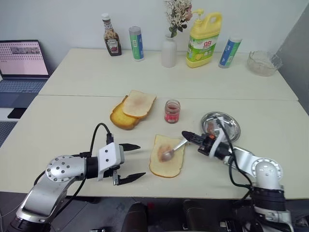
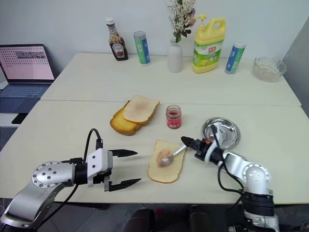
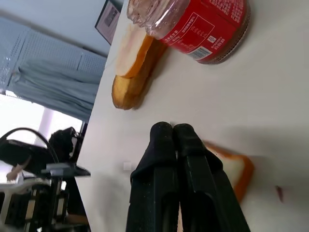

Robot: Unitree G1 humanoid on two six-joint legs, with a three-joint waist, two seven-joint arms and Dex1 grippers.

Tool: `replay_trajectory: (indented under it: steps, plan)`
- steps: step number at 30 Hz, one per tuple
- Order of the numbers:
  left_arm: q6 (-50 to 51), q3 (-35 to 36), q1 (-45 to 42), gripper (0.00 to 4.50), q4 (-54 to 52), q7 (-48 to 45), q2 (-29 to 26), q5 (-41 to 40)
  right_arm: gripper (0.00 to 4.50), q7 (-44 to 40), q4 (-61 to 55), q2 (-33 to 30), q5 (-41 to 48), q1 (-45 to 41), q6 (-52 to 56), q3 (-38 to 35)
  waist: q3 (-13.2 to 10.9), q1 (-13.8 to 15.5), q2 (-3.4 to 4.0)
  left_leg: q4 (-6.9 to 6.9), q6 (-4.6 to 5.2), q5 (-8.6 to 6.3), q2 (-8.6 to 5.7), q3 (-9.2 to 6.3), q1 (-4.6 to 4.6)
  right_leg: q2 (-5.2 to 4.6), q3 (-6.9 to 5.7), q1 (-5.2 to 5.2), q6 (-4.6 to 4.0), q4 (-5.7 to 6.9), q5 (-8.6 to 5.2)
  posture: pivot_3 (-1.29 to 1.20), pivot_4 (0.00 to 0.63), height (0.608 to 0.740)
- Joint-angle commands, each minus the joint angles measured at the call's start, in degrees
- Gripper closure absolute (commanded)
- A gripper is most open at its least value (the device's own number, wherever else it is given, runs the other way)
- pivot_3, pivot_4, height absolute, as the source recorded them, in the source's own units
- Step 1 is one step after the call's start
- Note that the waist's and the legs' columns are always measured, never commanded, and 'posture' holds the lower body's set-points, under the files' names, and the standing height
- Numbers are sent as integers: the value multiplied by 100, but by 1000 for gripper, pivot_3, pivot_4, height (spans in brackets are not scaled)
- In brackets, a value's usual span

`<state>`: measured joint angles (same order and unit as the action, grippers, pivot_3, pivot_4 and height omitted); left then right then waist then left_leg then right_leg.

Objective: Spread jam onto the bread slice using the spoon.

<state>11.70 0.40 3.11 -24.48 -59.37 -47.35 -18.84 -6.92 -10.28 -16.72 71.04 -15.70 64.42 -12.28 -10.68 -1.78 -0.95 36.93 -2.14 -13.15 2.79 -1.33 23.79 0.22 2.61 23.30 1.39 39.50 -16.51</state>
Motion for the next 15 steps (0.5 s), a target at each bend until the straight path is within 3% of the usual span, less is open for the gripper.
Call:
replay_trajectory:
  steps: [1,7,15]
  plan:
    - [-100,91,-52,0,-155,20,-25,4,4488,-286,-412,-335,155,77,189,-1,0,-6,0,0,0,0,0,0,0,0,0,0,0,0,0,0,150,740]
    - [-140,110,-43,0,-108,-13,-39,4,4488,-244,-530,-421,362,-58,106,-125,0,-6,0,-1,0,0,2,-1,-1,4,1,0,0,2,0,0,150,740]
    - [-182,102,1,0,-101,-14,-47,18,4488,110,-307,74,254,-282,-177,52,0,-9,0,-1,0,0,2,-1,0,4,1,0,0,1,0,0,150,740]
